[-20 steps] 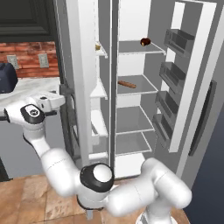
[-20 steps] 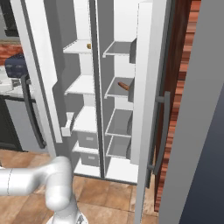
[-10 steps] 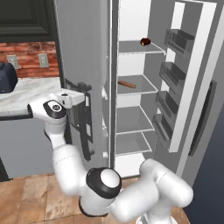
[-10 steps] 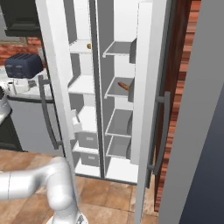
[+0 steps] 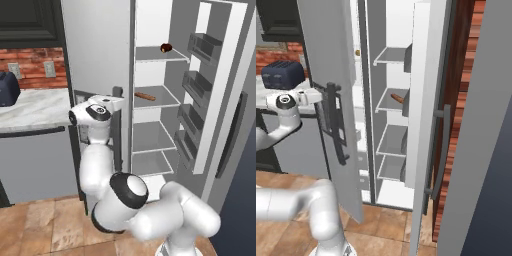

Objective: Pick up the frozen steak from the freezer, place it on any shelf in the fridge, and close the fridge and freezer doors when done.

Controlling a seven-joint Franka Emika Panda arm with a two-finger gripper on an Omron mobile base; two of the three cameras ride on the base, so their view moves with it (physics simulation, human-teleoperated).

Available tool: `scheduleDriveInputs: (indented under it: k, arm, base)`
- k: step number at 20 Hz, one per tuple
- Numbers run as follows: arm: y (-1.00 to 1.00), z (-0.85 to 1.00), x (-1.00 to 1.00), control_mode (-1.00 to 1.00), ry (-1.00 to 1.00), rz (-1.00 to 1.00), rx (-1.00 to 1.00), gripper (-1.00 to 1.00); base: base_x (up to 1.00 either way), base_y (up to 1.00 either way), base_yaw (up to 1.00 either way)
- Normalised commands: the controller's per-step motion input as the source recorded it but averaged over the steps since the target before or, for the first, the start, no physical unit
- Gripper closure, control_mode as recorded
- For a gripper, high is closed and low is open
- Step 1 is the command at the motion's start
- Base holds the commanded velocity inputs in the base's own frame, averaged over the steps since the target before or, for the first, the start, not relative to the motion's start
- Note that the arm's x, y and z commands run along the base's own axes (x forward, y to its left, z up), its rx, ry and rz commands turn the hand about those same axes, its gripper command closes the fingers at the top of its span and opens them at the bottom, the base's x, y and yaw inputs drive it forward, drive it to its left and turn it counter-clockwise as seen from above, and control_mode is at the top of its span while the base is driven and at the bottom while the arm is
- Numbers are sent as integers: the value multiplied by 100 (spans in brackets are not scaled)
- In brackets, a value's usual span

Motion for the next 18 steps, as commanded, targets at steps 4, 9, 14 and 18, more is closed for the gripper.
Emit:
scheduleDriveInputs:
  k: [4,9,14,18]
  arm:
    - [-56,3,85,-100,0,-1,2,-100]
    - [-34,28,86,-100,0,-2,3,-100]
    - [-20,47,87,-100,0,-2,3,-100]
    - [-14,48,88,-100,0,-1,2,-100]
  base:
    - [0,0,0]
    - [0,0,0]
    - [0,0,0]
    - [0,0,0]
